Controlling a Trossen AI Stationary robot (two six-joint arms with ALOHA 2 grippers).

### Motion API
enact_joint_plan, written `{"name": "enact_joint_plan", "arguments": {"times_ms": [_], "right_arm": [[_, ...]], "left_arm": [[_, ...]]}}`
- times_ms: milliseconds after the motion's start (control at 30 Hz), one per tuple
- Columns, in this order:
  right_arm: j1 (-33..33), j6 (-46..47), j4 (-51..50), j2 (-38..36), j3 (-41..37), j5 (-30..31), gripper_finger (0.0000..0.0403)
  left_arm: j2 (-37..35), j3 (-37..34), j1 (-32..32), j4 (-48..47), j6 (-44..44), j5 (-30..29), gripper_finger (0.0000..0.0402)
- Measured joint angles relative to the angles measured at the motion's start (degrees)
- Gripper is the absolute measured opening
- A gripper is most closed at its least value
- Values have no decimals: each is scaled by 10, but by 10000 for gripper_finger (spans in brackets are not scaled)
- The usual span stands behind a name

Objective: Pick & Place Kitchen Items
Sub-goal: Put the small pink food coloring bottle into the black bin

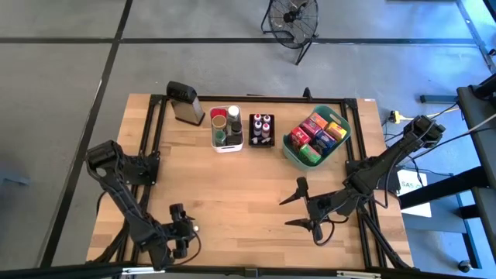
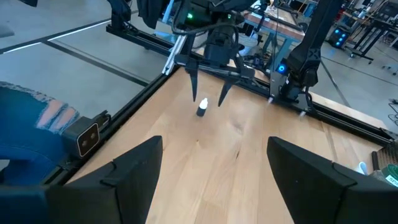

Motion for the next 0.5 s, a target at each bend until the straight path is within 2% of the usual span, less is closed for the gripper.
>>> {"name": "enact_joint_plan", "arguments": {"times_ms": [267,500], "right_arm": [[0,0,0,0,0,0,292],[0,1,-5,0,0,0,292]], "left_arm": [[0,-28,0,32,-9,-7,271],[0,-77,5,156,27,-5,269]]}}
